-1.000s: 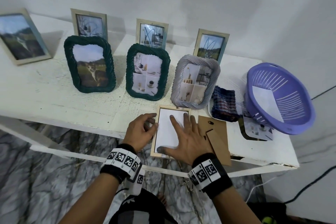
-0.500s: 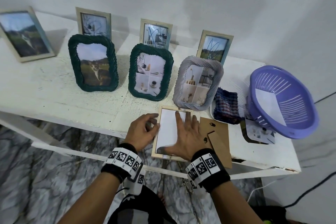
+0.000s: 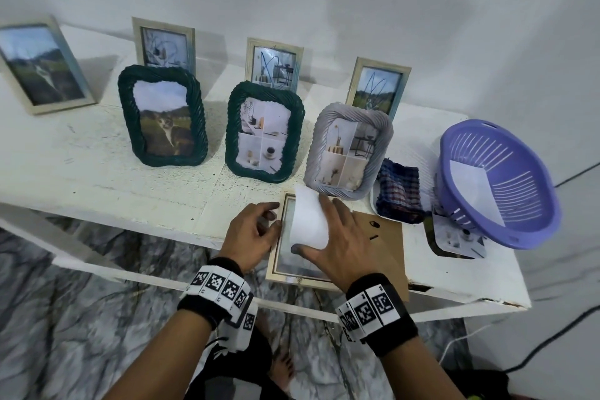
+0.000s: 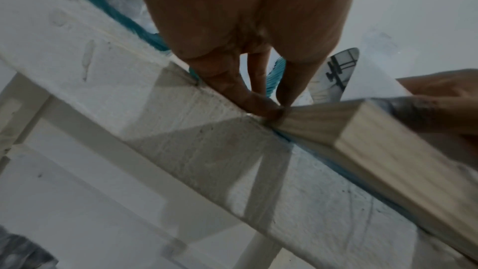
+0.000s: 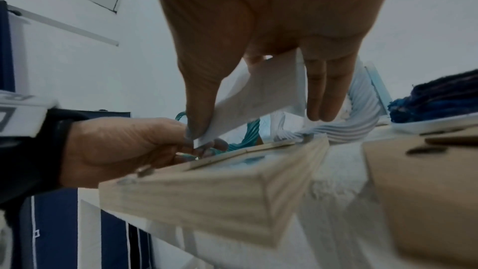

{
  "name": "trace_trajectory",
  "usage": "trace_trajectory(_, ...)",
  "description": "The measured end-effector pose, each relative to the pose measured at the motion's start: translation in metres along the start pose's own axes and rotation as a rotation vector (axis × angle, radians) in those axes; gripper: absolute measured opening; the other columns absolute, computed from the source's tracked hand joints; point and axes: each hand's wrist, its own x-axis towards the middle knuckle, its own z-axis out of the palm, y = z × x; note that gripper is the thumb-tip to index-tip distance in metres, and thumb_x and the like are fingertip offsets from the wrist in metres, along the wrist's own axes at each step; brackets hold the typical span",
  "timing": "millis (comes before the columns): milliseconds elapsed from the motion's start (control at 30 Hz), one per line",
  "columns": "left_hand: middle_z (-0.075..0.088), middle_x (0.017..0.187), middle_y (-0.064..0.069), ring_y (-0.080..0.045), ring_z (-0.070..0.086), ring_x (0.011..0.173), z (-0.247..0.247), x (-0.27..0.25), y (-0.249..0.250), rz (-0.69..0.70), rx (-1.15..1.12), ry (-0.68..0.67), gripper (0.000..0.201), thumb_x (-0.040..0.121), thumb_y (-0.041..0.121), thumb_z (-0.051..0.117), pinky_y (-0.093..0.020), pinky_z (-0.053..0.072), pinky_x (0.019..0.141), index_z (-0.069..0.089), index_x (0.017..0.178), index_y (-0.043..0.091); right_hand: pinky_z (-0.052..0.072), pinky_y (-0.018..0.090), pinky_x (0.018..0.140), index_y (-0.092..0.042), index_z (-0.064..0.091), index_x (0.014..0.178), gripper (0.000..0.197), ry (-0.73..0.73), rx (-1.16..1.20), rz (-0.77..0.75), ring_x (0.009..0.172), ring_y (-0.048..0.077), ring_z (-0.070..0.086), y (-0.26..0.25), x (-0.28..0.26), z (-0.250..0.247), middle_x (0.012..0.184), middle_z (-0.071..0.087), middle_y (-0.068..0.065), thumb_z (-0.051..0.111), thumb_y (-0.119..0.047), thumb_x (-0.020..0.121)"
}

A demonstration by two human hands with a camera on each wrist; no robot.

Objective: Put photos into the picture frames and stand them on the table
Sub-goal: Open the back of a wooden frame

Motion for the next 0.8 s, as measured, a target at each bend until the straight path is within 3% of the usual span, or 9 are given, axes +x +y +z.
trace_trajectory(133,0.064,0.106,0.008,-0.006,0.061,0.09,-0.006,-0.011,0.026,0.085,-0.076,0.033,0.049,0.089,0.059,0.045,-0.029,0.053,0.079,0.066,0.118,0.025,0.037,0.037,0.106,-0.033,0.001,0.152,0.111,-0.005,0.014,-0.004,0.146,0.02,0.015,-0.003,-0.012,-0.013,0.161,0.004,-0.002,0.066,-0.071,0.07)
trace_trajectory(200,0.069,0.104,0.005,-0.014,0.064,0.096,-0.009,-0.013,0.041,0.04,-0.288,-0.108,0.036,0.091,0.049,0.057,-0.031,0.056,0.08,0.065,0.118,0.026,0.035,0.035,0.107,-0.032,0.002,0.152,0.116,0.008,0.067,-0.024,0.146,0.02,0.015,-0.003,-0.017,-0.013,0.162,0.0,-0.001,0.07,-0.069,0.067)
trace_trajectory(333,0.07,0.095,-0.012,-0.033,0.064,0.094,-0.008,-0.013,0.056,-0.004,-0.412,-0.216,0.022,0.092,0.017,0.066,-0.045,0.054,0.087,0.066,0.114,0.02,0.024,0.003,0.092,-0.036,0.01,0.151,0.101,0.05,0.207,0.013,0.14,0.018,0.031,-0.001,-0.03,-0.022,0.162,0.002,-0.002,0.074,-0.055,0.075)
trace_trajectory(400,0.072,0.091,-0.009,-0.034,0.066,0.093,-0.005,-0.011,0.059,-0.042,-0.445,-0.216,0.024,0.092,0.01,0.064,-0.048,0.055,0.086,0.065,0.115,0.018,0.04,0.02,0.101,-0.033,0.018,0.151,0.086,0.217,0.433,0.097,0.125,0.019,0.05,0.008,-0.037,-0.021,0.152,0.037,0.001,0.071,-0.041,0.084)
trace_trajectory(433,0.073,0.088,-0.007,-0.034,0.067,0.09,-0.003,-0.011,0.061,-0.057,-0.467,-0.212,0.026,0.092,0.009,0.064,-0.047,0.056,0.085,0.064,0.116,0.018,0.05,0.034,0.096,-0.027,0.026,0.15,0.075,0.273,0.644,0.158,0.112,0.019,0.058,0.014,-0.041,-0.017,0.137,0.053,-0.004,0.069,-0.03,0.088)
trace_trajectory(500,0.072,0.08,-0.001,-0.024,0.067,0.08,0.004,-0.007,0.063,-0.062,-0.458,-0.201,0.031,0.09,0.009,0.067,-0.046,0.055,0.083,0.061,0.117,0.021,0.057,0.038,0.081,-0.014,0.046,0.136,0.045,0.306,1.124,0.278,0.103,0.025,0.065,0.021,-0.047,-0.012,0.118,0.068,-0.005,0.06,-0.007,0.093)
trace_trajectory(600,0.069,0.095,0.007,-0.008,0.064,0.083,0.019,-0.008,0.068,-0.026,-0.268,-0.145,0.029,0.086,0.018,0.072,-0.041,0.057,0.082,0.06,0.111,0.027,0.055,0.034,0.068,-0.009,0.063,0.112,0.022,0.361,1.36,0.377,0.093,0.027,0.067,0.025,-0.054,-0.017,0.103,0.073,0.009,0.056,-0.001,0.093)
trace_trajectory(700,0.053,0.109,0.009,-0.005,0.055,0.102,0.033,-0.014,0.078,0.189,-0.026,-0.102,0.014,0.088,0.03,0.069,-0.029,0.052,0.086,0.063,0.101,0.028,0.056,0.031,0.063,-0.009,0.066,0.106,0.018,0.431,1.37,0.325,0.085,0.022,0.069,0.025,-0.062,-0.029,0.098,0.074,0.008,0.056,-0.004,0.093)
trace_trajectory(800,0.062,0.108,0.009,-0.009,0.06,0.102,0.041,-0.019,0.097,0.178,-0.231,-0.3,0.025,0.095,0.045,0.055,-0.025,0.051,0.085,0.065,0.106,0.025,0.058,0.036,0.071,-0.008,0.065,0.115,0.024,0.443,1.279,0.206,0.091,0.025,0.07,0.022,-0.068,-0.04,0.103,0.073,0.008,0.054,-0.012,0.094)
